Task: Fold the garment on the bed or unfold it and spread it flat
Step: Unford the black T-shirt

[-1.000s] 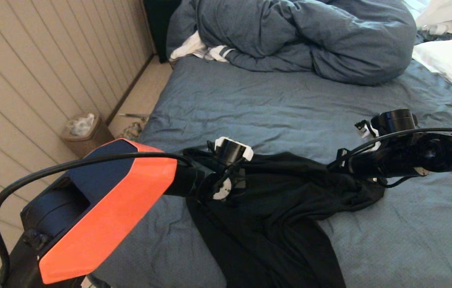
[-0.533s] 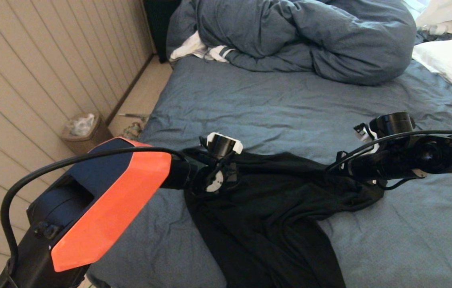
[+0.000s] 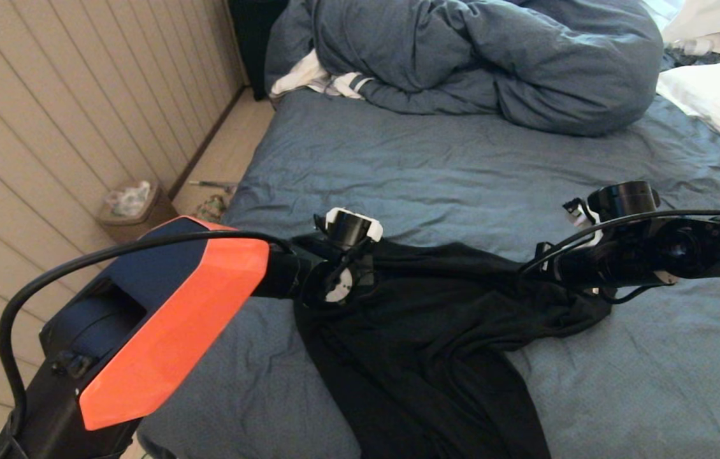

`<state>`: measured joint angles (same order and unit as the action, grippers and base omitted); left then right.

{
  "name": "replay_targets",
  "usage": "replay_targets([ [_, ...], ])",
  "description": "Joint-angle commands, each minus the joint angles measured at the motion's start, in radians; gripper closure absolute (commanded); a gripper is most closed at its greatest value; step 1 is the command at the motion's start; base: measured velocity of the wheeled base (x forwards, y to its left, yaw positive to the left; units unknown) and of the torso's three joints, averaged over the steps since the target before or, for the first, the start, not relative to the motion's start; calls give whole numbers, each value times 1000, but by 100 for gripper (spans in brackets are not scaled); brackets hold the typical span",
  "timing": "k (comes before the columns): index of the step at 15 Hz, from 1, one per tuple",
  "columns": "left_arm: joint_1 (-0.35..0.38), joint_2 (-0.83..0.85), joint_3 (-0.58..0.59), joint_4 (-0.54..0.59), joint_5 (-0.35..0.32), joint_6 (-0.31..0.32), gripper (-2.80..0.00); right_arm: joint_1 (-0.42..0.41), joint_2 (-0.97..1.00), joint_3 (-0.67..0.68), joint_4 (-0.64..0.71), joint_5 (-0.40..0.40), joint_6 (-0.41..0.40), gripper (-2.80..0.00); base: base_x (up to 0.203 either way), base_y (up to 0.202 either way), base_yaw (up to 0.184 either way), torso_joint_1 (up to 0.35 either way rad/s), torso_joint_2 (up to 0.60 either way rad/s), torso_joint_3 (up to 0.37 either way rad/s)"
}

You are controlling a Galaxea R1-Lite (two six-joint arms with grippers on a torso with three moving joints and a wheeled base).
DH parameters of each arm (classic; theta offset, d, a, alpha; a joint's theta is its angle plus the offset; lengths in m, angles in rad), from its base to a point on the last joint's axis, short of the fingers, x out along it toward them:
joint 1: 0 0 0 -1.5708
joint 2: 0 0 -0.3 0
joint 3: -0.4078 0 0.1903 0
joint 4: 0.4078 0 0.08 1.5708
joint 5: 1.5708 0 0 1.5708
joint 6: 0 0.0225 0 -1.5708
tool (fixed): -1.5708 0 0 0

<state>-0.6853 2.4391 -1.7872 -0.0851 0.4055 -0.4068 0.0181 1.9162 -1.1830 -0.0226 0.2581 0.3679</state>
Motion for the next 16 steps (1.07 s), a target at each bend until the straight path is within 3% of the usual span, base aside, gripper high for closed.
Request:
replay_targets([
  [1,1,-32,4,1,3,-3,0,0,3,3,-2,1,0,0,0,0,0,0,0,0],
  [6,31,-155,44,4,4,0,0,0,-1,3,-2,1,2,0,0,0,0,0,0,0],
  [11,235,-247,133,1,-8,9,0,-1,-2,3,-2,1,2,0,0,0,0,0,0,0],
  [16,378,-412,381,-10,-105,0,0,2,-5,5,-2,1,2,0,0,0,0,0,0,0],
])
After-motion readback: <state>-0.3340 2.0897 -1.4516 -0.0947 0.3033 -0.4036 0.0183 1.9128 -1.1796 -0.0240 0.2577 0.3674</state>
